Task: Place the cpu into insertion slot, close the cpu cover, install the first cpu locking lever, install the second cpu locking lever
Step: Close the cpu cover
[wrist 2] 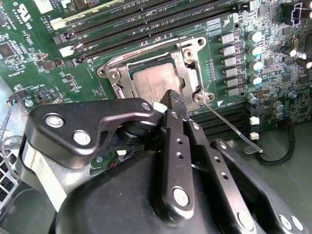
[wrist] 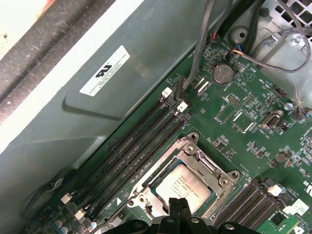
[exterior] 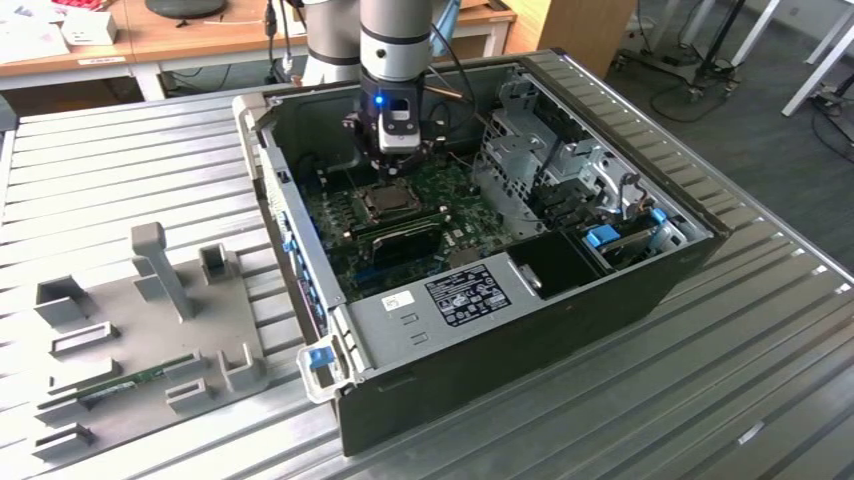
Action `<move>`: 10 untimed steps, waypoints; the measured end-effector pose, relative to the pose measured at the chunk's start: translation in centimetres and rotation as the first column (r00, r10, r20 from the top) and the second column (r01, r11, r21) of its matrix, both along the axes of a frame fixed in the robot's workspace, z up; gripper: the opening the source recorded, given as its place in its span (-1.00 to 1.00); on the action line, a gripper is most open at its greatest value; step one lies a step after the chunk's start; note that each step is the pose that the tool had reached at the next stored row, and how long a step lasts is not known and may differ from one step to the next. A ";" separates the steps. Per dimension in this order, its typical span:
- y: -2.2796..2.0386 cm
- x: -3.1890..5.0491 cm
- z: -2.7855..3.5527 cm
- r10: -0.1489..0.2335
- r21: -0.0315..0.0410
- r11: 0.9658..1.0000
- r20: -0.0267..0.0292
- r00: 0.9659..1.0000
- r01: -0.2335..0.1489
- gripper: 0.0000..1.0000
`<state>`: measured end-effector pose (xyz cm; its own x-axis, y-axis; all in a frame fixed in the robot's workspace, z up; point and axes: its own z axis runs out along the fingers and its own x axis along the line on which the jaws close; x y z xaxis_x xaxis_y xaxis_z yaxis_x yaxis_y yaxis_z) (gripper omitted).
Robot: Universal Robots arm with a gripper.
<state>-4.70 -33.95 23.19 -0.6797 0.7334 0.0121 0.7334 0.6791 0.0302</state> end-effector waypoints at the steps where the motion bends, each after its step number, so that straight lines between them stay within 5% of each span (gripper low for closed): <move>1: 0.00 0.00 0.02 0.000 0.000 1.000 0.000 1.000 0.000 -0.80; 10: 0.00 0.00 0.16 0.000 0.000 1.000 0.000 1.000 0.000 -0.80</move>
